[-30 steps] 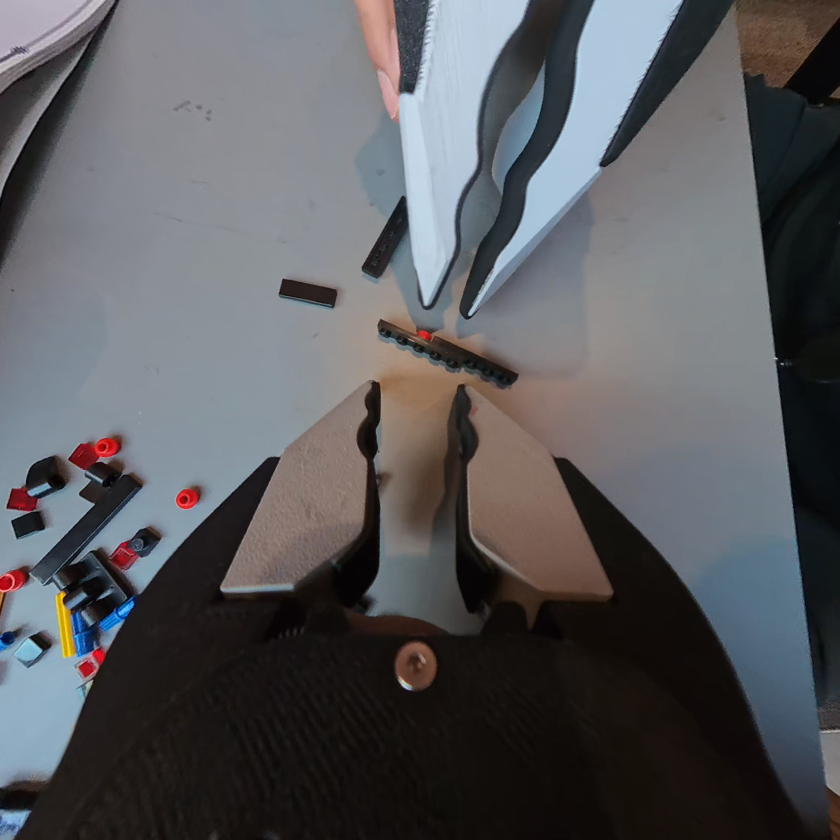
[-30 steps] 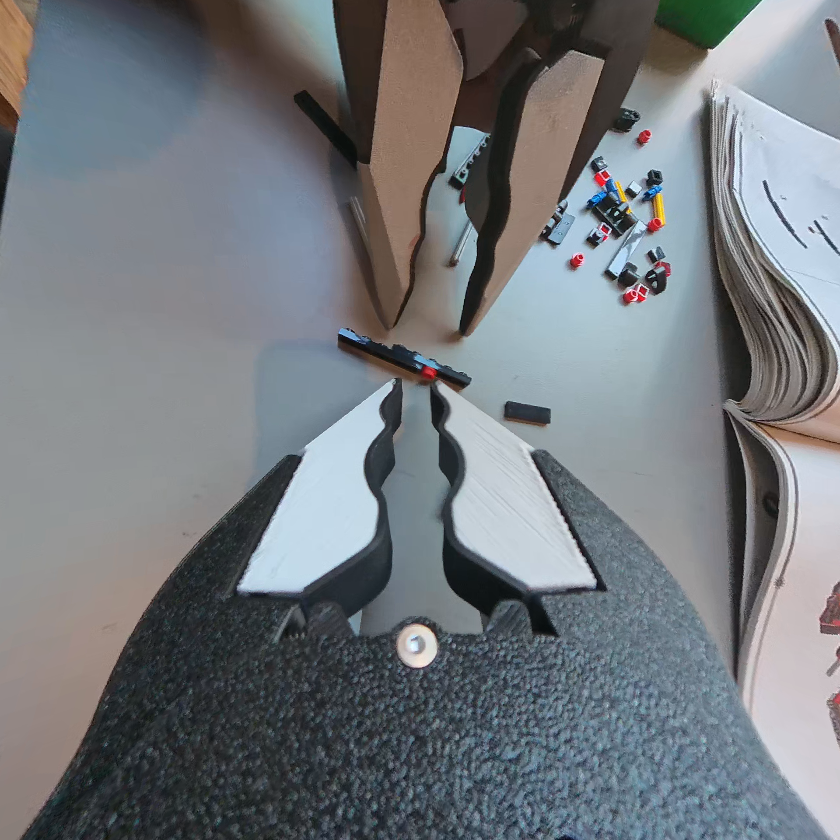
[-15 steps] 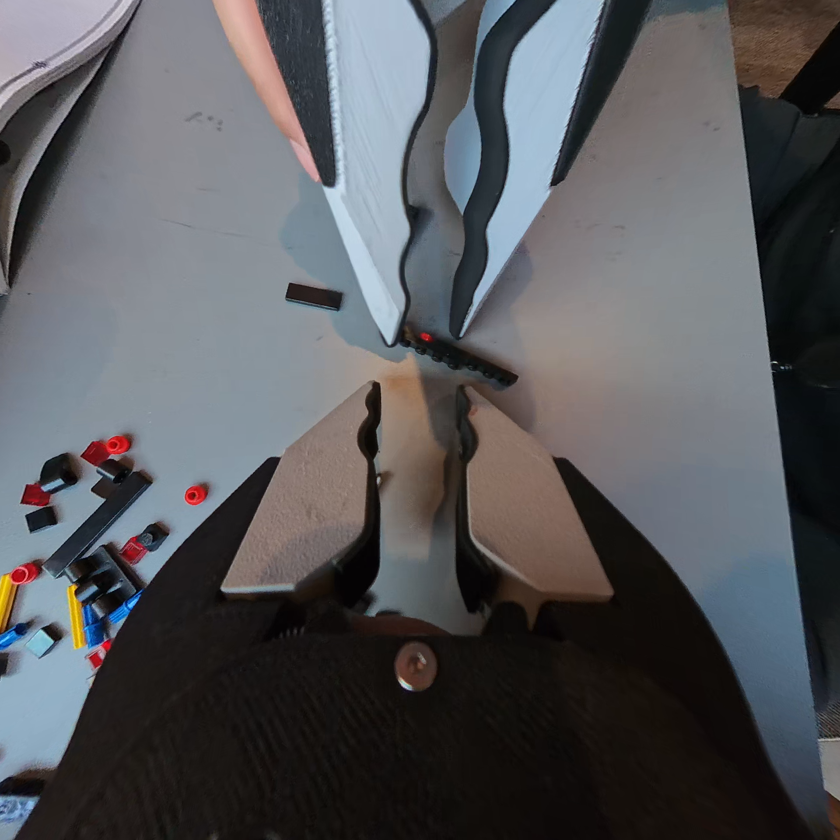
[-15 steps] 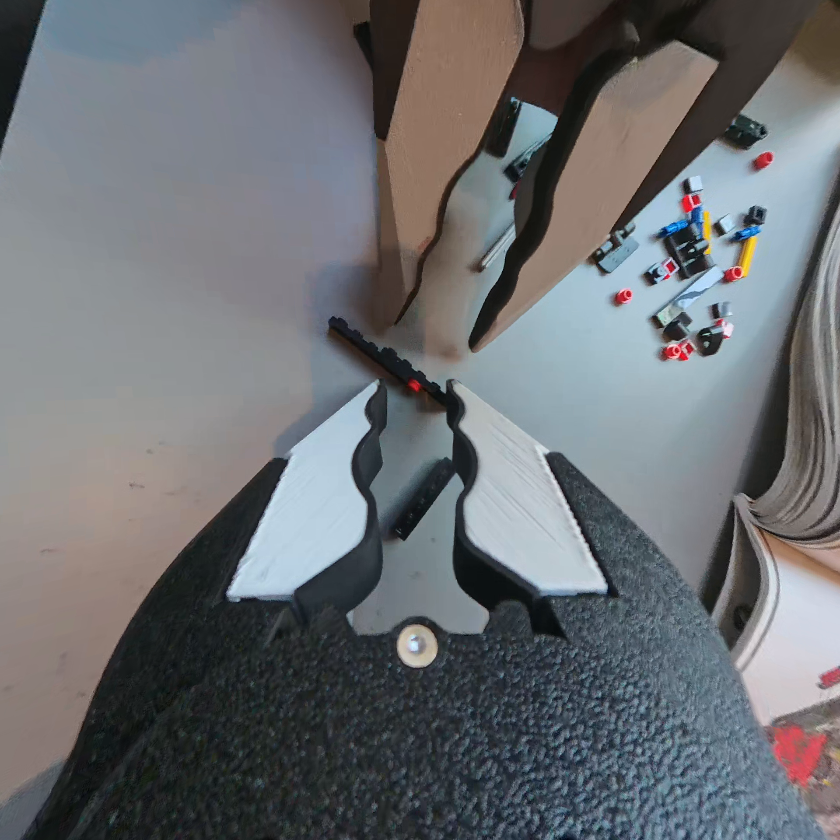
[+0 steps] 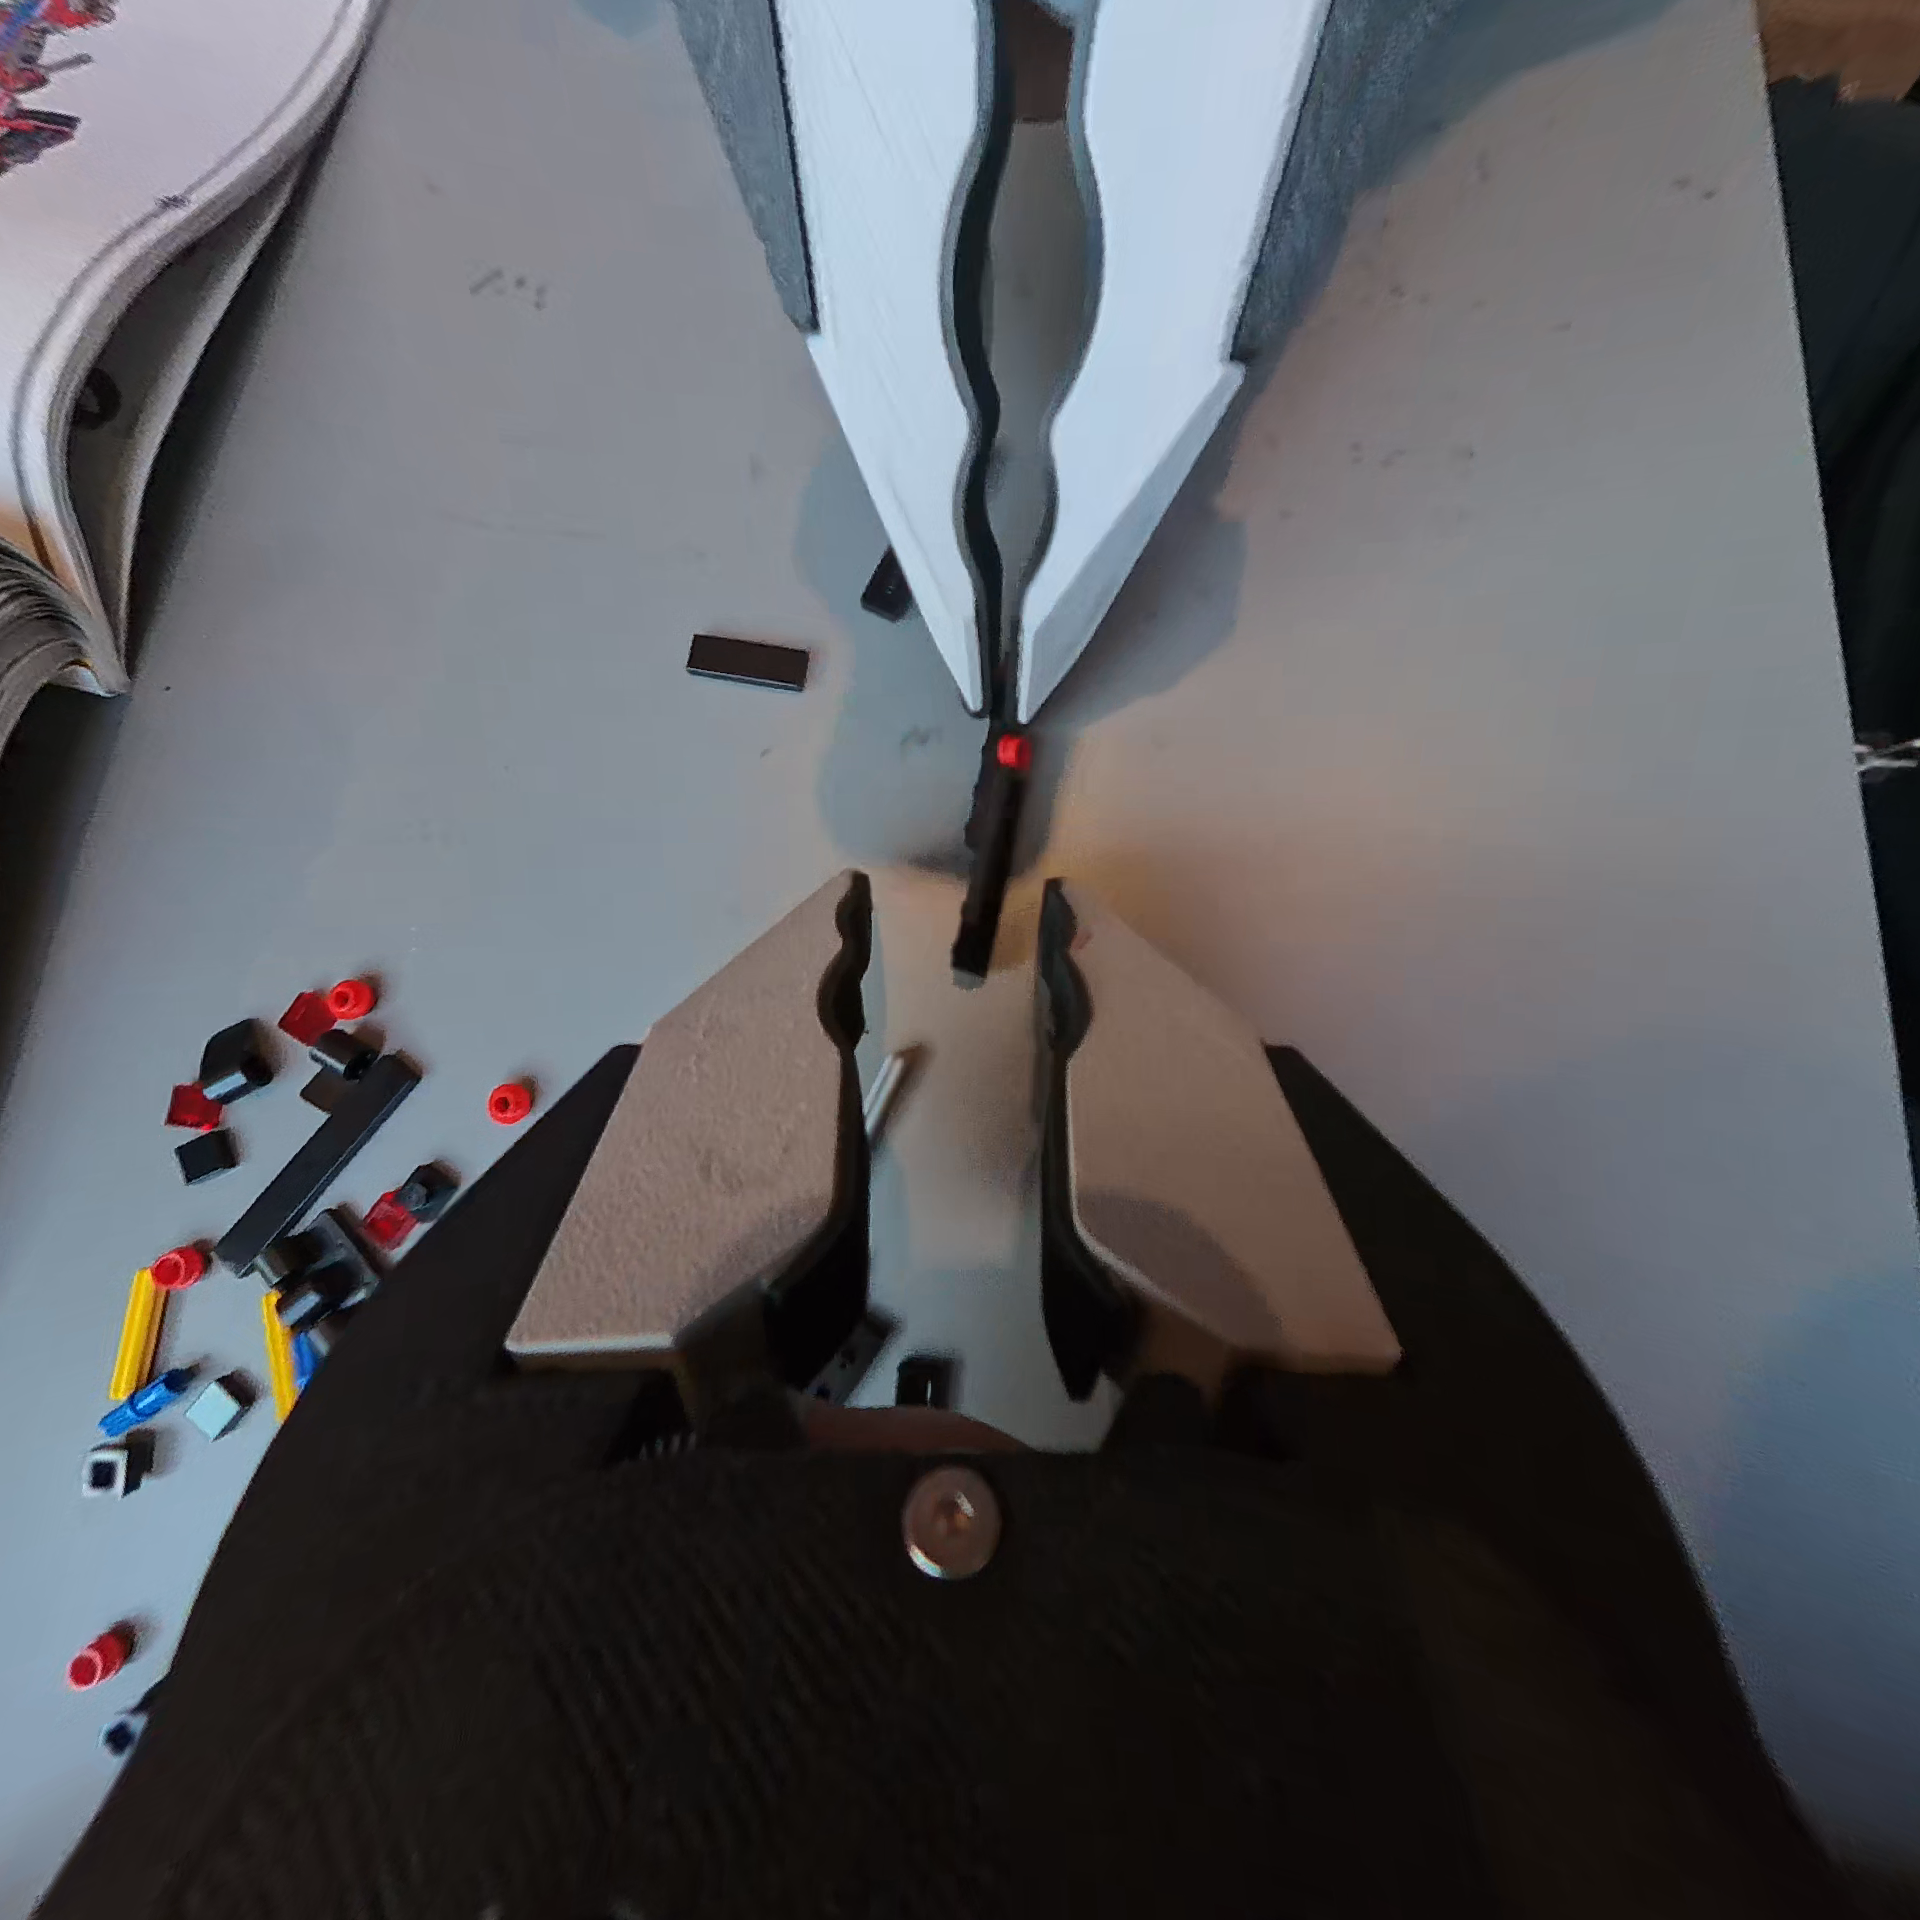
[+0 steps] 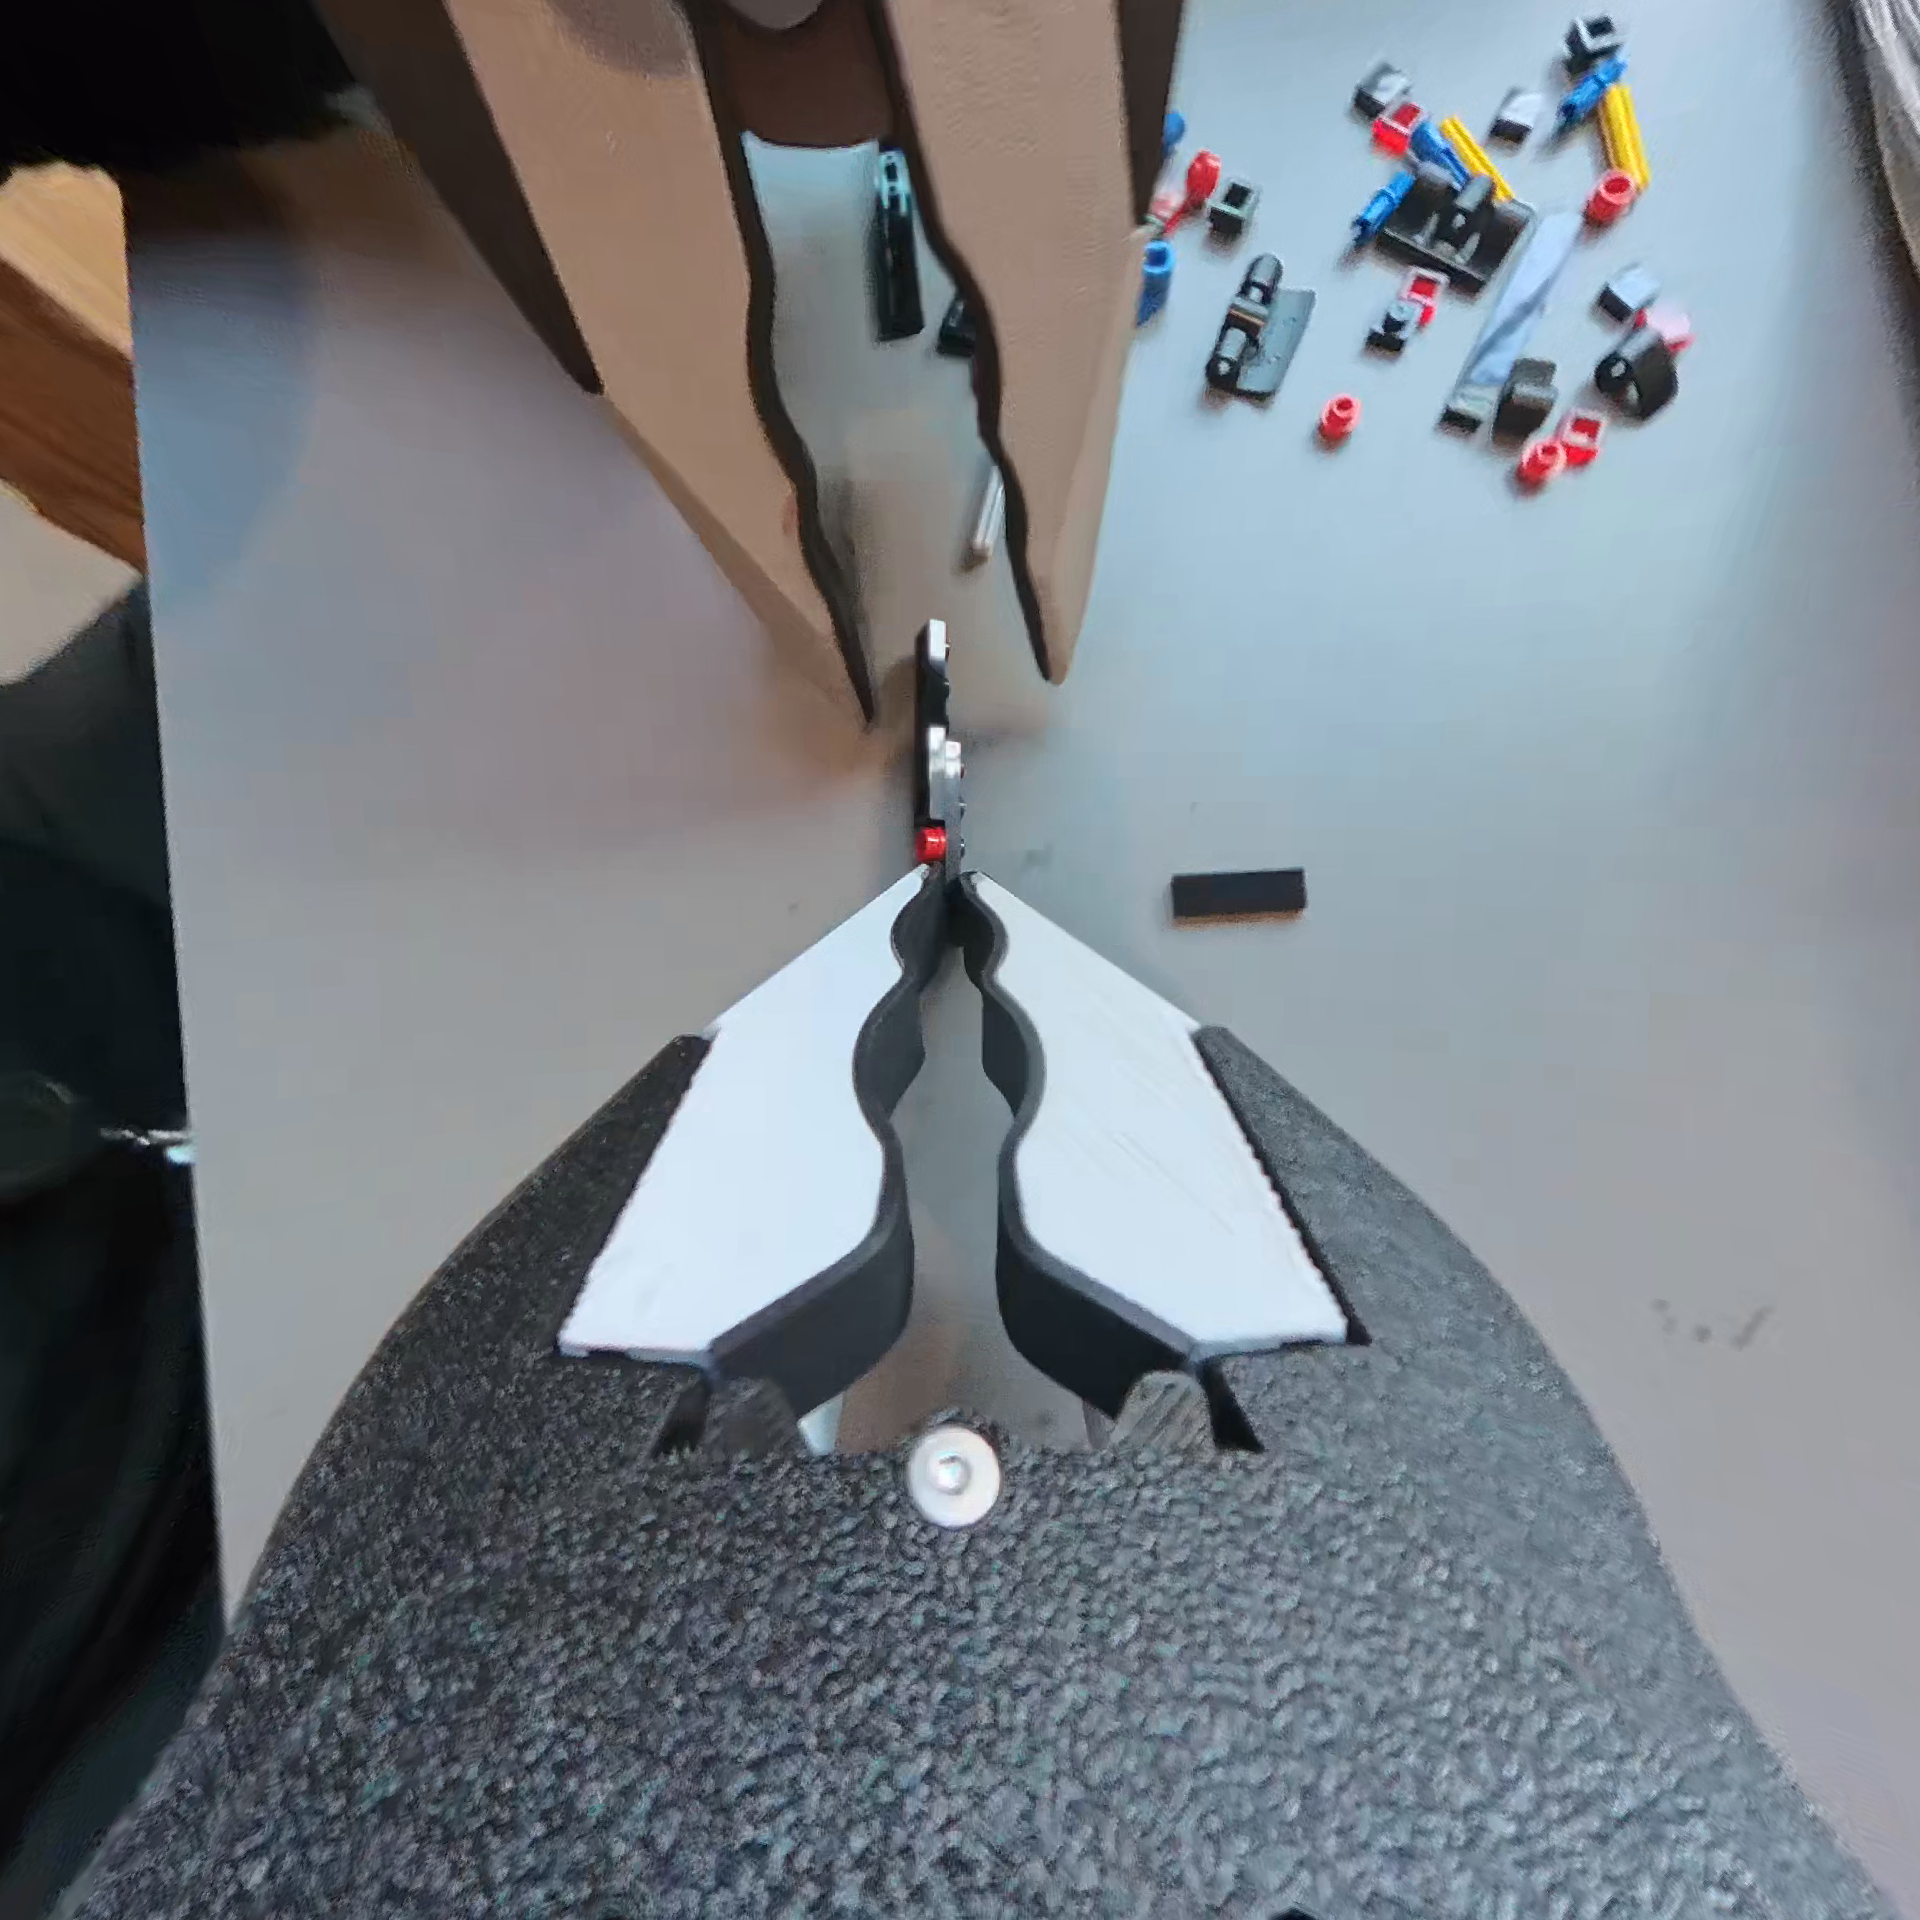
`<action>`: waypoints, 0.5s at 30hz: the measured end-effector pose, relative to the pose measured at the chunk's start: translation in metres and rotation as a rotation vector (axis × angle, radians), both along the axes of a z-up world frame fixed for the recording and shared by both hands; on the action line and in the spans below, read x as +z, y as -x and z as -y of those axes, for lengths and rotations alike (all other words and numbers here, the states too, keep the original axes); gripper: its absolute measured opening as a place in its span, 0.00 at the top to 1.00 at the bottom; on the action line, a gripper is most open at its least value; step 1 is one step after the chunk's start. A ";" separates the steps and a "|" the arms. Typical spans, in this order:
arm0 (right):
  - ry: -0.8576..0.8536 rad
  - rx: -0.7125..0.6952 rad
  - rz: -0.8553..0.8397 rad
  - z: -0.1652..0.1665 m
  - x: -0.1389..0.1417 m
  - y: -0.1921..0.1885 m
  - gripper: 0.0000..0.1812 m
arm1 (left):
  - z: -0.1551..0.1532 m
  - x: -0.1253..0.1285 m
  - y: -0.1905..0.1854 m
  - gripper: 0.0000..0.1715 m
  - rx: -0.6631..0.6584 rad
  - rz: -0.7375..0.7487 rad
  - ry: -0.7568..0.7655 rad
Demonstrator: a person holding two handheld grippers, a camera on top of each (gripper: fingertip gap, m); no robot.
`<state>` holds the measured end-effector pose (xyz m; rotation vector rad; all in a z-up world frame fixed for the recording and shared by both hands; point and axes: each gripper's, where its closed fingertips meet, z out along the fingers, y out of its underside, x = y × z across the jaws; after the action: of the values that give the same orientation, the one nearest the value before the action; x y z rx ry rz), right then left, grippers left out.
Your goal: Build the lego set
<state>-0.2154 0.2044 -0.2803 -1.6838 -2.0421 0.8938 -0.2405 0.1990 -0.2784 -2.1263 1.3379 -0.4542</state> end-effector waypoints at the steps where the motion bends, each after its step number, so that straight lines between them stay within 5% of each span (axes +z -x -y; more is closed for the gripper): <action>1: 0.034 -0.025 0.002 0.000 0.000 -0.001 0.99 | 0.002 -0.003 -0.002 0.83 -0.016 -0.011 0.008; 6: 0.203 -0.125 0.003 0.005 0.004 -0.006 0.99 | 0.005 -0.003 -0.009 0.86 -0.069 -0.023 -0.038; 12: 0.392 -0.226 0.012 0.016 0.008 -0.014 0.99 | 0.013 0.008 -0.027 0.89 -0.261 -0.097 -0.352; 15: 0.464 -0.250 0.018 0.024 0.008 -0.019 0.99 | 0.016 0.005 -0.033 0.92 -0.286 -0.096 -0.362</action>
<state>-0.1964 0.1808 -0.2726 -2.1283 -1.6647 1.3364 -0.2079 0.1830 -0.2737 -1.6876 1.6489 -0.2013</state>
